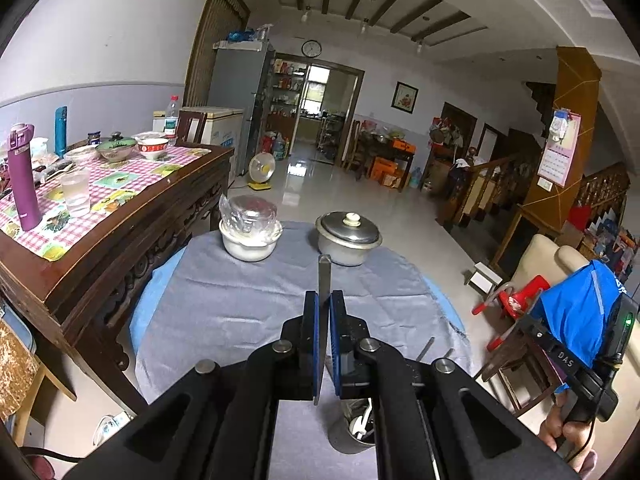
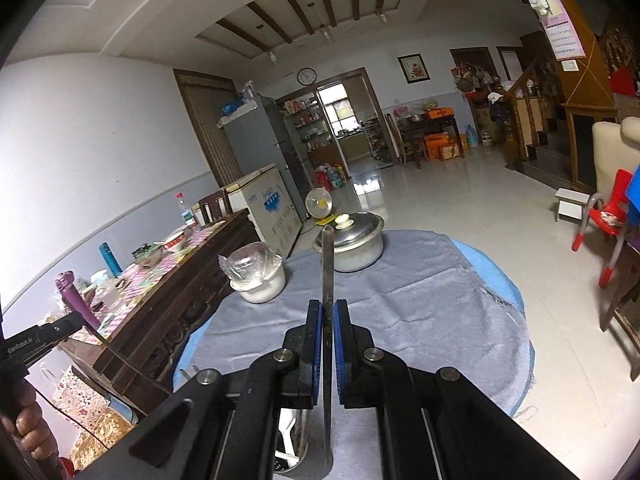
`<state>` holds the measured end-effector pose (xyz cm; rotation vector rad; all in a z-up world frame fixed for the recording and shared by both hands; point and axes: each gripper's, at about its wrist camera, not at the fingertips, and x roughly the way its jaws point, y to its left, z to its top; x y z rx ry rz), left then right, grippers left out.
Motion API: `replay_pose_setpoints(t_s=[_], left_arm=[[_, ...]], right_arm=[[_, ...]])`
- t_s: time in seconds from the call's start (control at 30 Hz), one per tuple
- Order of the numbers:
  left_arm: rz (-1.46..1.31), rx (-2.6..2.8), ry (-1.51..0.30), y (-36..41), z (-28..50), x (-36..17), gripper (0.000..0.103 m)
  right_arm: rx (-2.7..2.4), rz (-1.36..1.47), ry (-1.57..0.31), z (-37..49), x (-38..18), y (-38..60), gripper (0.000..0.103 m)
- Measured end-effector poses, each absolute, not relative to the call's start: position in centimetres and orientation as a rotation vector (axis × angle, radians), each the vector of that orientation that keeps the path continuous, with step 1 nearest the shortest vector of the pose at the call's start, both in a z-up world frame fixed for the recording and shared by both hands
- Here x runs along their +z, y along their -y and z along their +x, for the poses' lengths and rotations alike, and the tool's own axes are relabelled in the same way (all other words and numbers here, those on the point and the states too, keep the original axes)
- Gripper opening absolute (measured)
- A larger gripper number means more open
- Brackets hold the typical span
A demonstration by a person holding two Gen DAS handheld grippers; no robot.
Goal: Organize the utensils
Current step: 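Lower the chopsticks into the metal cup beside the other utensils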
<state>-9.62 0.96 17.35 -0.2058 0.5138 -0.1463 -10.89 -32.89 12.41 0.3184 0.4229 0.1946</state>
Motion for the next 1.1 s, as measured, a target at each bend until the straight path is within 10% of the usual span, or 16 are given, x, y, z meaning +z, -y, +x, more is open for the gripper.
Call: replay_pose_setpoints(t_s=[1.1], left_arm=[[-0.217,-0.271,-0.556,3.5,-9.8,16.9,0.005]], right_arm=[[0.278,0.266,-0.419,-10.2,11.6,27.7,0.006]])
